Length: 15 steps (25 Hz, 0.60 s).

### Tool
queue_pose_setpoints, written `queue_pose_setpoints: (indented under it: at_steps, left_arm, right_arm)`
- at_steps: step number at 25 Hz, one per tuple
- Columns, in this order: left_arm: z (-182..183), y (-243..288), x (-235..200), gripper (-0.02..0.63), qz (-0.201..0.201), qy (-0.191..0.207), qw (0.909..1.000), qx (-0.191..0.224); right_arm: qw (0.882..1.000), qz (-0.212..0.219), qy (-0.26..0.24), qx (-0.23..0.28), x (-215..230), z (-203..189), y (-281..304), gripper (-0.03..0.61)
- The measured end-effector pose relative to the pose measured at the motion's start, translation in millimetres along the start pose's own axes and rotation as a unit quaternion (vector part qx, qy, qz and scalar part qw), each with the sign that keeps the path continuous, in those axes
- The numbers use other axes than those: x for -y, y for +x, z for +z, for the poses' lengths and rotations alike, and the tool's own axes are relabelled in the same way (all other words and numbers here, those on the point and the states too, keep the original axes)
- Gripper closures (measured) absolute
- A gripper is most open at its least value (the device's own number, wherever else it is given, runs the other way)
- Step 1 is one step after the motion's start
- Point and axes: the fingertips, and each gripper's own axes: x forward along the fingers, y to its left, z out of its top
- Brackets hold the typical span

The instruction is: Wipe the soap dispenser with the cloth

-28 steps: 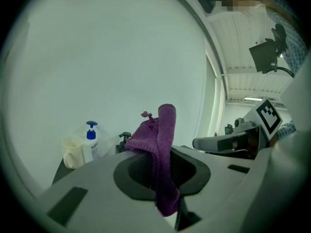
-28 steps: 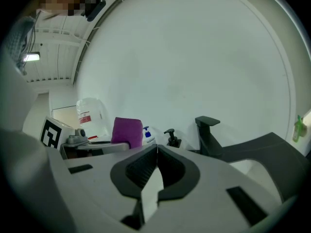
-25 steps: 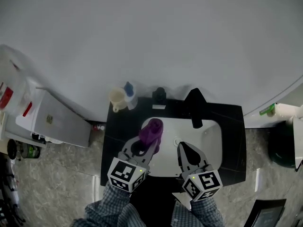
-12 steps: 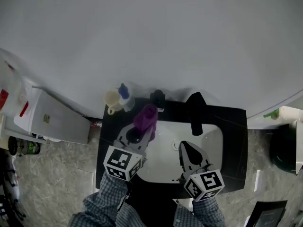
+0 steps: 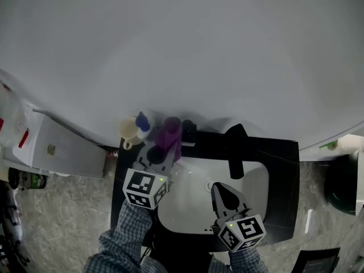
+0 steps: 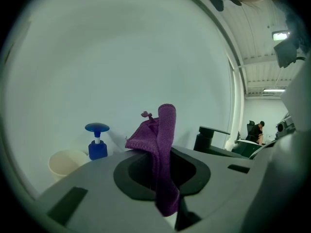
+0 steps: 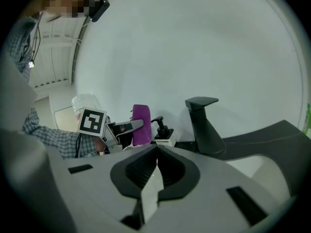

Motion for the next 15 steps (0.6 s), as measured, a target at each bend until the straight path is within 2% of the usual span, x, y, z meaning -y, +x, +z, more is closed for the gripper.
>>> queue_pose_setpoints:
  at_steps: [12, 15]
  left_arm:
    - [-39.9, 25.0, -25.9, 0.557, 0.026, 0.001, 0.9986, -0.046]
    - [-52.8, 31.9, -26.4, 0.557, 0.029, -0.015, 0.9978, -0.058]
  right_arm:
    - [1.0, 0.0, 0.003, -0.008, 15.1, -4.2, 15.5, 0.56]
    - [1.0, -0.004, 0.005, -0.007, 20.9, -3.3, 14.4, 0.56]
